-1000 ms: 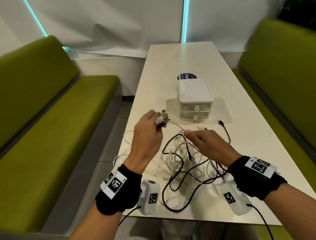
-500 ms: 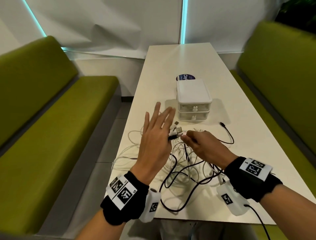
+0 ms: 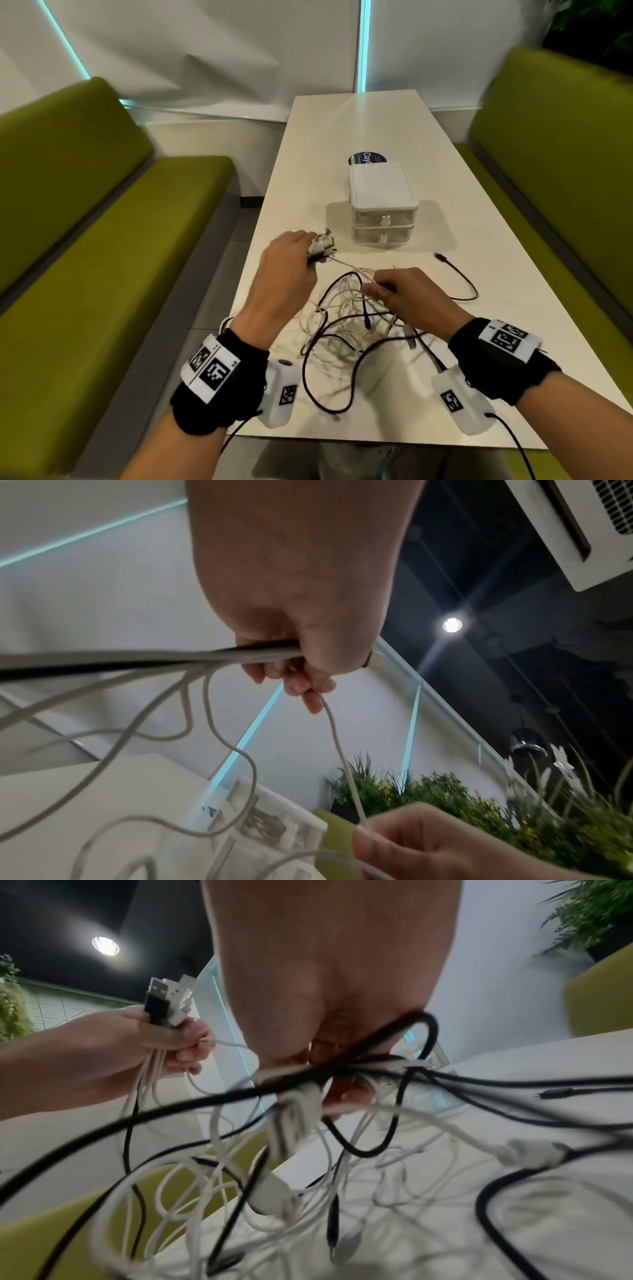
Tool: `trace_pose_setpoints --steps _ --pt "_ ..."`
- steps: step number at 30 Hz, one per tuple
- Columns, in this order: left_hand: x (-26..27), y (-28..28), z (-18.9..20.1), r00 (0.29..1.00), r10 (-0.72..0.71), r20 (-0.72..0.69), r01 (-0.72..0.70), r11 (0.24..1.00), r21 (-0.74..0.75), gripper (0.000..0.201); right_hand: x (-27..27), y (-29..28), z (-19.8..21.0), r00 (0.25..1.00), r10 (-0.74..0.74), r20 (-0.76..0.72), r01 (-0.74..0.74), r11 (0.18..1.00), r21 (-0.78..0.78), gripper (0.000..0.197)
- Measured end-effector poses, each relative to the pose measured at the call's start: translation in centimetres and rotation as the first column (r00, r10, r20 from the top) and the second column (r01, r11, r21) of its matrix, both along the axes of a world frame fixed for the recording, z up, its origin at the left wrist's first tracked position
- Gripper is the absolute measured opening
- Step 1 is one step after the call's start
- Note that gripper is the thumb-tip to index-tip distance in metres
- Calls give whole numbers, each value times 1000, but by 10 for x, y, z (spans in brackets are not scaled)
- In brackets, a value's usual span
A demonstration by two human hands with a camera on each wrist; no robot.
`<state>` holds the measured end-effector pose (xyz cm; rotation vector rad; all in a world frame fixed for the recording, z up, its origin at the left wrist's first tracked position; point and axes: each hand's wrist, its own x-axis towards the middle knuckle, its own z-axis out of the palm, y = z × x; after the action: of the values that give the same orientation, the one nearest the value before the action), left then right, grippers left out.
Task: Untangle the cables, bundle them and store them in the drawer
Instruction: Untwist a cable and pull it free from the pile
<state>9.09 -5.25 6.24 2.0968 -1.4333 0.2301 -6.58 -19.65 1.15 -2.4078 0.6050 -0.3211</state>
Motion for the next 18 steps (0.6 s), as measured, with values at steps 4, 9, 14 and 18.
trace_pose_setpoints --steps 4,9,14,18 --pt "15 3 -5 994 100 -36 -103 992 -74 12 3 -1 6 995 9 -94 -22 991 -133 46" --pt "22 9 -7 970 217 -108 -234 958 -168 24 4 4 12 984 25 -177 -65 972 -226 36" --pt "20 9 -6 958 255 -133 -279 936 -216 37 6 6 13 962 9 -273 -89 955 -283 27" --pt "25 9 -14 945 296 -139 -320 923 -213 30 7 7 17 962 19 -274 -123 921 -369 23"
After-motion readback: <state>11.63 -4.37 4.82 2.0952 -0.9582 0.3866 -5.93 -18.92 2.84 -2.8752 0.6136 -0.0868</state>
